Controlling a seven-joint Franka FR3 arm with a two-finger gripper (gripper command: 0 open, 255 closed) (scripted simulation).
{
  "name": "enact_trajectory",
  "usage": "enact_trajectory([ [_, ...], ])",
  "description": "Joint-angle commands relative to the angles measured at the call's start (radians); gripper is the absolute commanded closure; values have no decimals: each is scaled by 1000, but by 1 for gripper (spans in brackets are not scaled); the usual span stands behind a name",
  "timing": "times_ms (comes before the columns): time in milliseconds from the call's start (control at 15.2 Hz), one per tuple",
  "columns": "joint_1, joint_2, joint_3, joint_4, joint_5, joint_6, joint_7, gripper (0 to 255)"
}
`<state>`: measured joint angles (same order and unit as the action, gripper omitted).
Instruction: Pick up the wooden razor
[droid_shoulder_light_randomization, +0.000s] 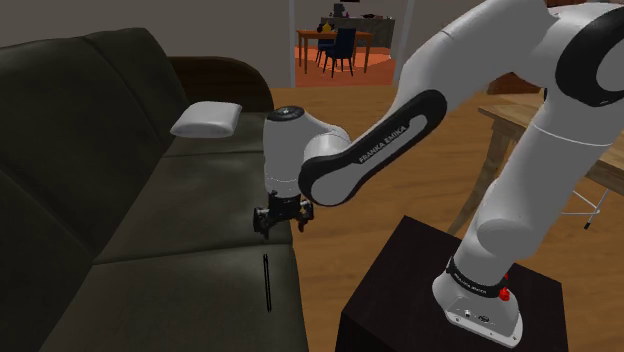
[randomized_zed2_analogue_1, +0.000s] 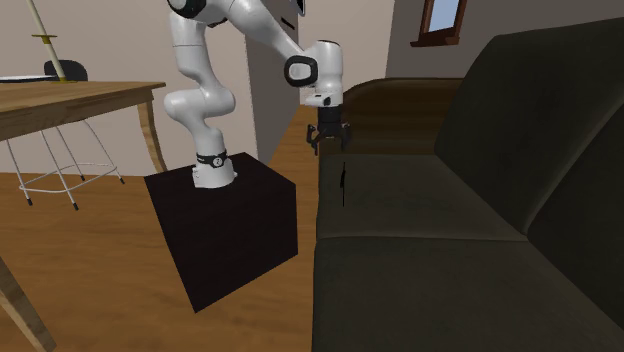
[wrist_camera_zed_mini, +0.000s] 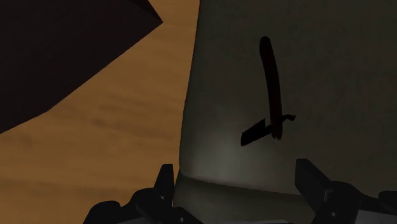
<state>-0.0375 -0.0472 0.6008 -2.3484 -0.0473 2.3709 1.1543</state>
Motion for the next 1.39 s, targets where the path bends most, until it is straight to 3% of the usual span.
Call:
enact_trajectory([
  [0, 5, 110, 21, 63, -91, 26, 121, 0],
  [198, 45, 249, 5, 147, -209, 47, 264, 0],
  [858, 79, 333, -38, 133, -295, 126, 328, 0],
  [924, 77, 331, -38, 131, -295, 128, 326, 255],
  [1320, 77, 331, -38, 131, -294, 127, 326, 255],
])
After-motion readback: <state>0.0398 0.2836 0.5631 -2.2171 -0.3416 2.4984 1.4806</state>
